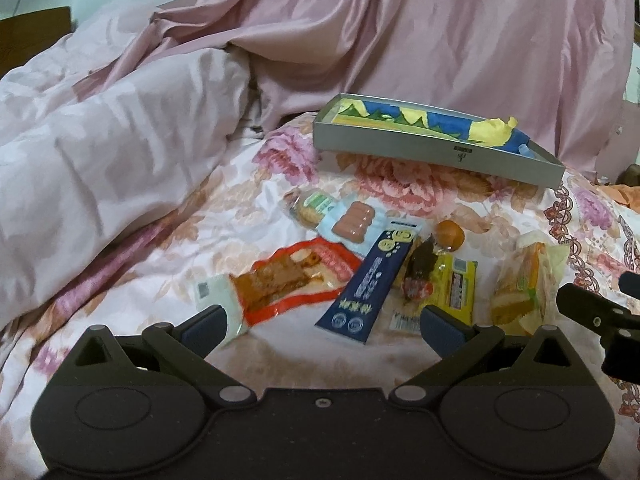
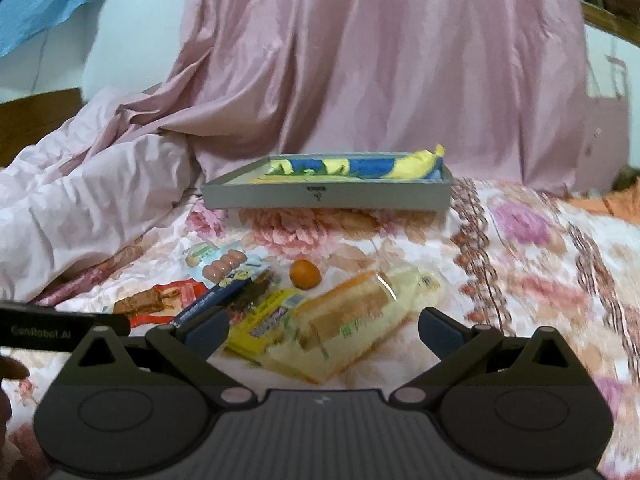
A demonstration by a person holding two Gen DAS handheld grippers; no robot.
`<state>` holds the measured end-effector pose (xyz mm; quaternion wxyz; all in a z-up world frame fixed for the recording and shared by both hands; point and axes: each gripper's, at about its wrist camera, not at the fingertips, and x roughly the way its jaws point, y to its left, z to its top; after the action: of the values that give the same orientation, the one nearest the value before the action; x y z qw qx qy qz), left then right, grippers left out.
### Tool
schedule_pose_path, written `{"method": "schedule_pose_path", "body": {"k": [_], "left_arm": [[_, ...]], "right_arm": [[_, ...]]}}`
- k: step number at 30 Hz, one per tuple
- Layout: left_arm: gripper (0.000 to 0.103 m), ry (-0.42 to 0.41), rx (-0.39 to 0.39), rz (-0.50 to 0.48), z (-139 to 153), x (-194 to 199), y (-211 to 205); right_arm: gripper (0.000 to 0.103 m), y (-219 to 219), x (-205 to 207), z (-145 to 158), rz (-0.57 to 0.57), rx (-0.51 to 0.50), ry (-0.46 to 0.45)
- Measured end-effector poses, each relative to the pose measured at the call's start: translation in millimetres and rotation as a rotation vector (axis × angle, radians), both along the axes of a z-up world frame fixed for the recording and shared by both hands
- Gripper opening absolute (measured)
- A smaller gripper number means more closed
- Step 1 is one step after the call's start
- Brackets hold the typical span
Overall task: Organize snacks
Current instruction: 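Grasp the navy stick packet with left tool while right tool grasps the bread bag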
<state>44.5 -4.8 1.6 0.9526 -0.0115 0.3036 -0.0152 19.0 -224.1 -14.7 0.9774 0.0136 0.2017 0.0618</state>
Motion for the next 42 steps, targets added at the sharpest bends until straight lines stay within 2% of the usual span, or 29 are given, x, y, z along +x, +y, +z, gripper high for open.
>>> {"method": "schedule_pose_path", "body": {"k": [5, 13, 19, 27, 35, 40, 42], "left_arm": [[0.102, 0.008, 0.020, -0.078, -5.1, 23.2, -4.8], [0.102, 0.010, 0.076, -0.231, -17.9, 64.9, -13.6], [0.102, 0.045, 0.108, -0.320, -27.0, 93.7, -20.4], [0.094, 0.082, 0.051, -0.359, -31.6, 123.5, -23.4], [0.074, 0.128, -0.028, -0.361, -36.2, 143.9, -23.7], [0.064, 0.167, -0.072, -0.351, -39.1, 150.9, -21.9], [0.064, 0.177, -0.082, -0.342, -38.4, 154.0, -22.0]], "right_arm": [[0.103, -9.9, 19.2, -1.4, 0.042, 0.003, 0.025], [0.103, -27.2, 51.7, -14.0, 0.035, 0.122, 0.119], [0.103, -34.7, 77.6, -26.9, 0.003, 0.208, 0.209], [0.103, -39.2, 102.0, -46.5, -0.011, 0.341, 0.306], [0.102, -35.6, 109.6, -50.9, -0.017, 0.384, 0.292], [0.089, -35.8, 109.0, -50.7, -0.027, 0.386, 0.295], [0.087, -36.0, 107.8, -50.9, -0.028, 0.388, 0.292]]}}
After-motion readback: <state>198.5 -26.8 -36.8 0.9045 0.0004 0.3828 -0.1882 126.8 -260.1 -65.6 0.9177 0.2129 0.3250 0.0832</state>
